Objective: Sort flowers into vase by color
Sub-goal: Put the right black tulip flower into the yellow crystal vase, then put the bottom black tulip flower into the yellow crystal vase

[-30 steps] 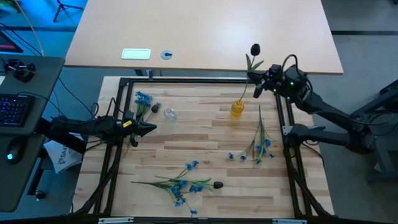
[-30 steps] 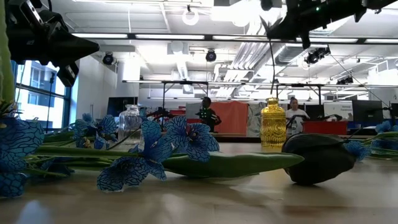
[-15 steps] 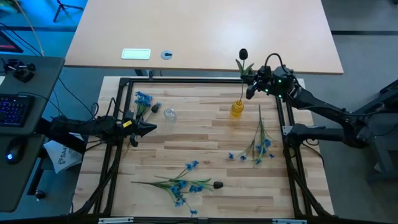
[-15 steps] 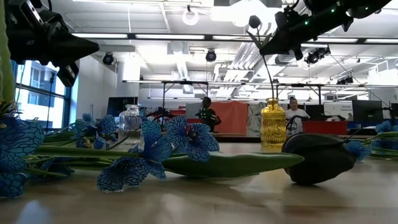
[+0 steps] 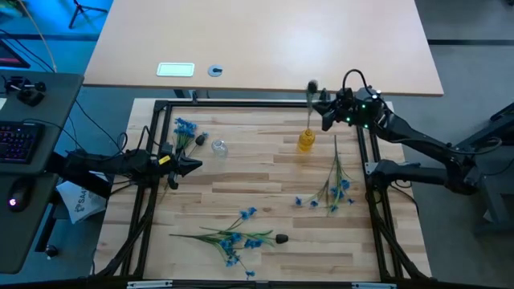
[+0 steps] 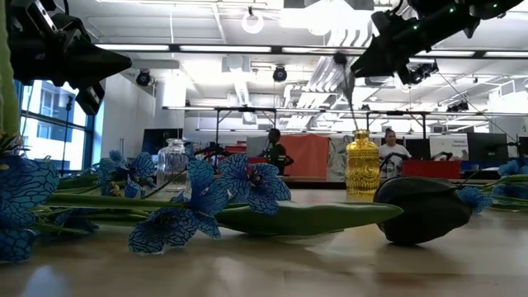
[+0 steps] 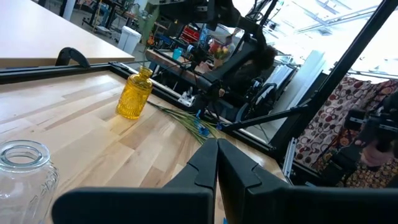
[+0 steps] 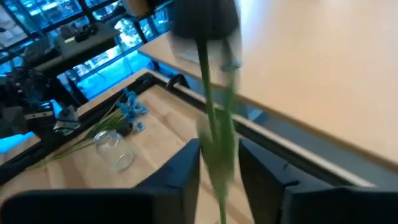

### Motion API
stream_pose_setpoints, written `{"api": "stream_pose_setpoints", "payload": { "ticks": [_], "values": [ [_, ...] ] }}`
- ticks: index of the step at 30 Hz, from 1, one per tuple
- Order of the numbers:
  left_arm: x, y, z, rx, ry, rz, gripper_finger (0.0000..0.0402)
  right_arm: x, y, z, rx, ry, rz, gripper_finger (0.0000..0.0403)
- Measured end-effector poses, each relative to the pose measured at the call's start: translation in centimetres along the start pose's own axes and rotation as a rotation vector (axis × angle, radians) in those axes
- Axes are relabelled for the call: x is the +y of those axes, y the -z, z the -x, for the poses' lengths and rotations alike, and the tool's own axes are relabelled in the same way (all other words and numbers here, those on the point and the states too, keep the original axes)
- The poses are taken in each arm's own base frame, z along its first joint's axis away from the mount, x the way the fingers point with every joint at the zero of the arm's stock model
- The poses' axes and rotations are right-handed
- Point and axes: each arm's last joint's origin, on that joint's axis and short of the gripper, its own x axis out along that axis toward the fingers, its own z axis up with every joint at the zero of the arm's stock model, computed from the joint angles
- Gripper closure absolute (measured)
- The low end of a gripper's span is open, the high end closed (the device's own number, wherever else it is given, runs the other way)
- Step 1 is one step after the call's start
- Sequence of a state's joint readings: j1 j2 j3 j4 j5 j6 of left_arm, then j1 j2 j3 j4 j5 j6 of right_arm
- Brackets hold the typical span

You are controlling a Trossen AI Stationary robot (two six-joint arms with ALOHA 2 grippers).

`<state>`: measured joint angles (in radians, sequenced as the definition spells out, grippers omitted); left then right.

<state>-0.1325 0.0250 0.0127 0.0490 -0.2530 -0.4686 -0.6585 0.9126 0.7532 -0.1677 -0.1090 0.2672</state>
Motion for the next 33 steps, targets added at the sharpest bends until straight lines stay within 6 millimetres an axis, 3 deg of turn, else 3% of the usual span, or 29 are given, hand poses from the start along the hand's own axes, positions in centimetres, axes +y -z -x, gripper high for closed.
{"api": "stream_pose_setpoints", "payload": {
  "ticks": [6,12,18,26,33],
  "values": [
    [0.0,0.0,0.0,0.000,-0.001,0.000,0.0401,1.0,1.0,0.5,0.115,-0.039,0.055,0.0193],
    [0.0,0.0,0.0,0.000,-0.001,0.000,0.0401,1.9,-0.4,3.3,0.279,-0.032,0.081,0.0143],
    [0.0,0.0,0.0,0.000,0.000,0.000,0.0401,3.0,-0.7,5.1,0.406,-0.209,-0.070,0.0143],
    [0.0,0.0,0.0,0.000,0.000,0.000,0.0401,5.6,4.2,4.0,0.628,-0.416,-0.126,0.0156],
    [0.0,0.0,0.0,0.000,0.000,0.000,0.0401,8.4,6.7,3.2,0.614,-0.631,-0.160,0.0159]
  ]
}}
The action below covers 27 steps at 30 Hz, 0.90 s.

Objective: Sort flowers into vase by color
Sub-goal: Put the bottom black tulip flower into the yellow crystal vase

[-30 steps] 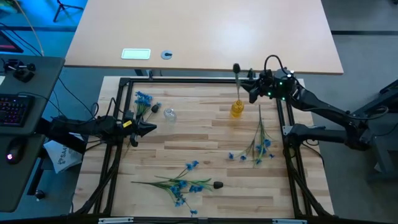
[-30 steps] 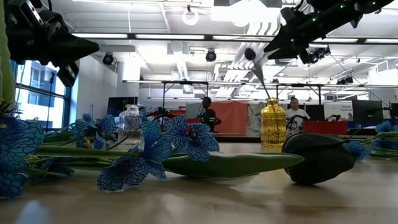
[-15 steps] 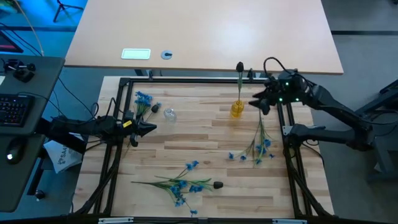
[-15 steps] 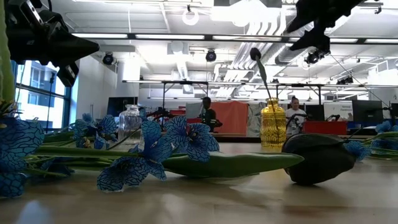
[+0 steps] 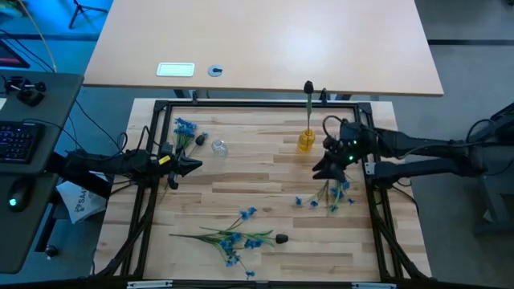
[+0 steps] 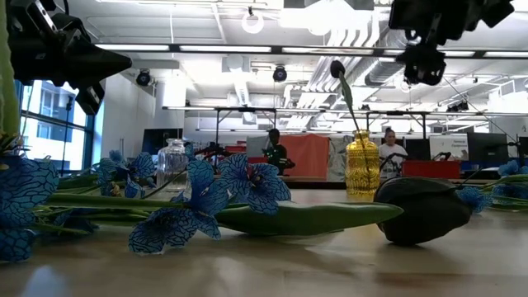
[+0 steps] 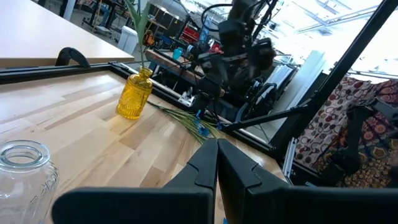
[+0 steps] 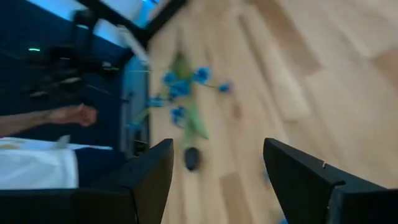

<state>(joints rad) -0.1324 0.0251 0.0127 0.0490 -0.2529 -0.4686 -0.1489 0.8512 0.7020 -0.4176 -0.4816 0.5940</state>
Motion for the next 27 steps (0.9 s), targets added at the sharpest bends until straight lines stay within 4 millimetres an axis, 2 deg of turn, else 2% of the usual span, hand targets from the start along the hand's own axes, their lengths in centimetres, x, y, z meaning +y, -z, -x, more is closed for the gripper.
{"api": "stream_pose_setpoints", "payload": {
  "ticks": [7,12,16,21,24,27],
  "values": [
    [0.0,0.0,0.0,0.000,0.000,0.000,0.0401,2.6,-1.3,-1.5,-0.193,-0.205,-0.033,0.0160],
    [0.0,-0.2,0.0,-0.035,-0.012,0.026,0.0401,4.5,-2.0,-2.1,-0.416,-0.233,-0.076,0.0160],
    [-0.4,-1.6,0.1,-0.194,0.007,0.286,0.0401,5.2,-2.3,-2.9,-0.582,-0.190,-0.139,0.0160],
    [-0.5,-2.7,0.5,-0.371,-0.027,0.505,0.0401,5.6,-2.6,-4.2,-0.713,-0.169,-0.173,0.0160],
    [-1.0,-3.2,0.4,-0.355,0.113,0.616,0.0401,6.1,-3.0,-4.8,-0.744,-0.154,-0.184,0.0160],
    [-2.1,-4.6,0.3,-0.321,0.195,0.643,0.0393,6.7,-3.8,-5.3,-0.741,-0.140,-0.172,0.0160]
  ]
}}
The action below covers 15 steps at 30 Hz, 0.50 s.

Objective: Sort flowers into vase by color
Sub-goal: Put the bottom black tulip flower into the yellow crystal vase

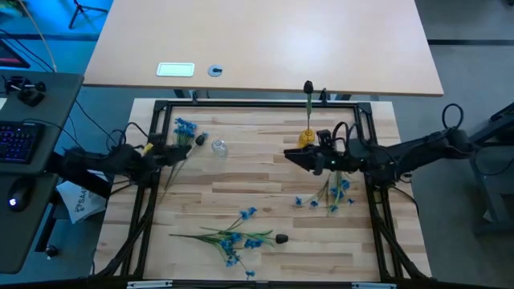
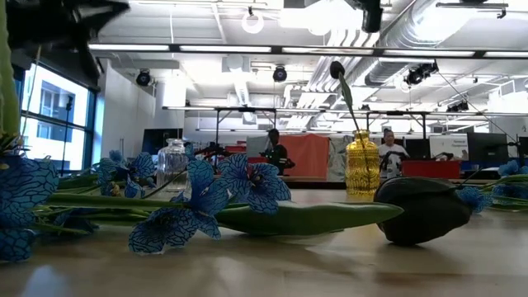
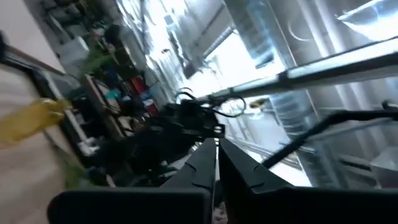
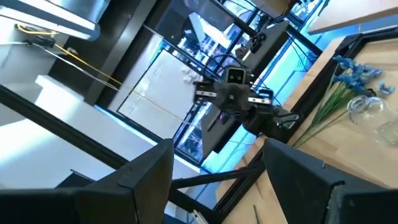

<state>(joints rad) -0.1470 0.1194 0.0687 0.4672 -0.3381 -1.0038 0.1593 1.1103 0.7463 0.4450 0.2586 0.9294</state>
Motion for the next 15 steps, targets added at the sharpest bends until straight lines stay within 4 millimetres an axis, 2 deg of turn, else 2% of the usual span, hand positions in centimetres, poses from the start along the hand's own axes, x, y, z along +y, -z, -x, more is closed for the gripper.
{"api": "stream_pose_setpoints", "payload": {
  "ticks": [5,8,11,15],
  "values": [
    [-4.2,-1.0,-2.9,0.056,0.016,-0.212,0.0359,1.1,-0.3,-1.2,0.044,0.012,0.077,0.0160],
    [-6.1,-0.3,-5.7,0.248,-0.018,-0.364,0.0331,1.9,-0.8,-1.4,0.073,0.015,0.129,0.0160],
    [-6.5,1.5,-8.6,0.537,-0.117,-0.538,0.0302,3.4,-1.8,-1.1,0.113,-0.019,0.185,0.0160],
    [-5.5,3.9,-11.6,0.828,-0.261,-0.774,0.0269,5.7,-3.5,-0.3,0.172,-0.036,0.246,0.0160]
  ]
}}
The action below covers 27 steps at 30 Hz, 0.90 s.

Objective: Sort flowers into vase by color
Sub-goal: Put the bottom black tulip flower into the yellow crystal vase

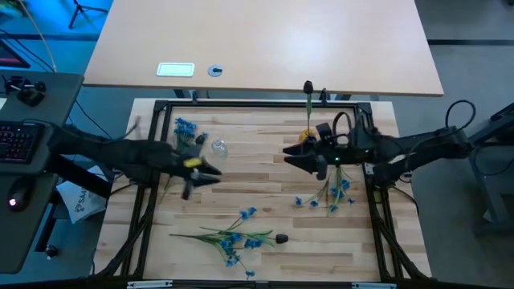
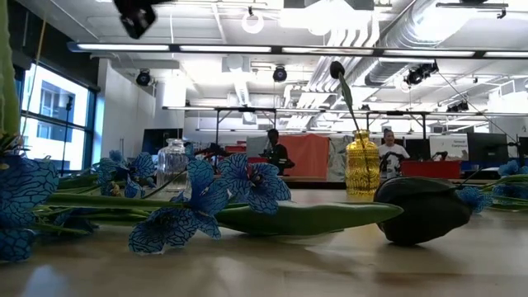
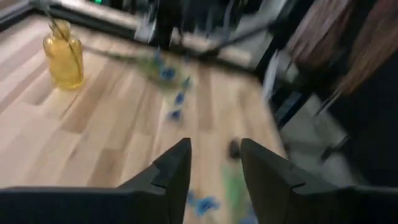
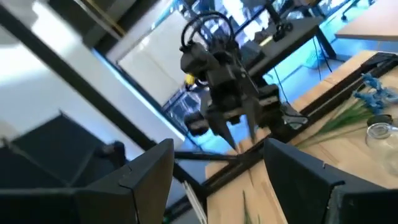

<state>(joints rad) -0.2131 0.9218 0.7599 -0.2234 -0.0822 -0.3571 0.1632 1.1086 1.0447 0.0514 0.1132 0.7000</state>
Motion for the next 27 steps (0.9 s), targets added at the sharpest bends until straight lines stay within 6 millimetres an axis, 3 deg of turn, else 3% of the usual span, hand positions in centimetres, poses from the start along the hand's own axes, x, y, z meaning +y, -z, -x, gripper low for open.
{"api": "stream_pose_setpoints", "payload": {
  "ticks": [4,9,13,21,27],
  "values": [
    [-0.9,-0.1,-4.3,0.155,-0.014,-0.093,0.0247,1.2,-0.6,0.9,0.137,0.055,0.066,0.0160],
    [-4.0,0.7,-9.7,0.310,0.095,-0.215,0.0239,1.9,-0.4,2.2,0.303,0.139,0.130,0.0160],
    [-5.7,1.3,-13.3,0.398,0.160,-0.196,0.0238,2.1,-0.3,3.2,0.401,0.204,0.187,0.0160],
    [-6.2,2.8,-18.0,0.547,0.102,-0.205,0.0238,0.9,1.1,4.5,0.603,0.293,0.343,0.0160],
    [-7.0,5.1,-19.6,0.627,0.137,-0.311,0.0238,0.4,1.4,4.9,0.637,0.354,0.357,0.0160]
  ]
}}
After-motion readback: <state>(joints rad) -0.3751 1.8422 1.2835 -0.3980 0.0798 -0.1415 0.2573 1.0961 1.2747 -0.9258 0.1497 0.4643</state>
